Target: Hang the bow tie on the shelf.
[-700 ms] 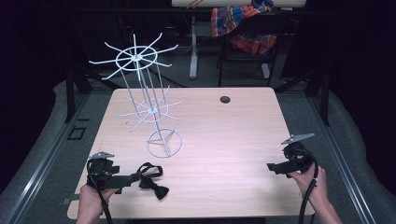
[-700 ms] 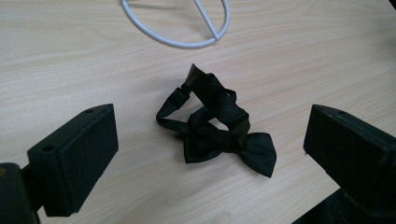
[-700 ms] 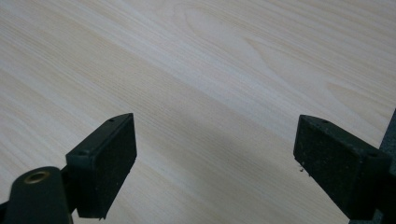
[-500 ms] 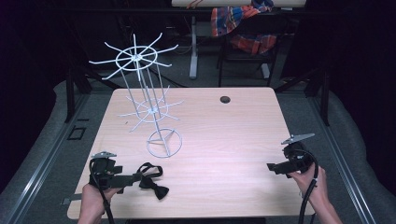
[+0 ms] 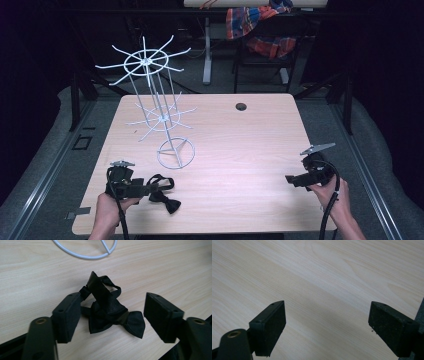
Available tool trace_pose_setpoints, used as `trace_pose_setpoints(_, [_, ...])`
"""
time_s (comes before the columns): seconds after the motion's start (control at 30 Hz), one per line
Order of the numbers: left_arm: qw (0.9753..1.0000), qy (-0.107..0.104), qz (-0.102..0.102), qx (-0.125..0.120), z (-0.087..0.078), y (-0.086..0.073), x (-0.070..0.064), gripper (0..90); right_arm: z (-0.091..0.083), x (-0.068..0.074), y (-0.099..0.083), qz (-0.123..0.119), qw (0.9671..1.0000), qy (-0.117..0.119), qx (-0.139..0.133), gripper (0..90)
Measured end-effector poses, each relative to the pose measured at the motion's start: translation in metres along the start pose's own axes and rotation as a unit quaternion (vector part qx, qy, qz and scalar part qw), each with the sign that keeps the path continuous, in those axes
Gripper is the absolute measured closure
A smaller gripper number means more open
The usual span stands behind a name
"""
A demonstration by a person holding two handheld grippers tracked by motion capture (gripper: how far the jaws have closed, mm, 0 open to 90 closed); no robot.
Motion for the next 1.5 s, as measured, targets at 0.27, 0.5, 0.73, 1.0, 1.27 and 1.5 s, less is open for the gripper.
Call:
trace_pose_setpoints(0.27, [0.9998,-0.015,-0.010,0.000,0.000,-0.002,0.003,56.6,0.001,-0.001,-0.001,0.002,1.0000,-0.003,0.002,15.0])
trace_pose_setpoints(0.5, [0.9995,-0.030,-0.004,-0.004,-0.001,-0.002,-0.001,78.9,0.001,-0.001,-0.001,0.000,1.0000,-0.006,0.005,15.4])
trace_pose_setpoints(0.73, [0.9992,-0.022,0.019,-0.028,-0.010,0.003,-0.006,85.2,0.001,0.000,-0.001,0.000,1.0000,-0.002,0.004,15.6])
trace_pose_setpoints(1.0, [0.9985,-0.017,0.026,-0.046,-0.019,0.007,-0.007,85.8,0.001,0.000,-0.001,0.000,1.0000,-0.004,0.004,15.6])
trace_pose_setpoints(1.27, [0.9977,-0.011,0.020,-0.064,-0.029,0.011,-0.003,86.0,0.000,0.000,-0.001,-0.001,1.0000,-0.005,0.004,15.6])
trace_pose_setpoints(1.5, [0.9968,0.002,0.020,-0.077,-0.036,0.018,0.002,86.1,0.000,0.000,-0.001,-0.003,1.0000,-0.006,0.005,15.7])
Point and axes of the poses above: each handheld gripper's, and its own axes: z roughly forward along the jaws, y roughly out of its top, x roughly to its left, the point moved 7 cm from there along z, roughly forward along the jaws, and after that the axes turned 2 degrees about -x, right-handed, at the moved point
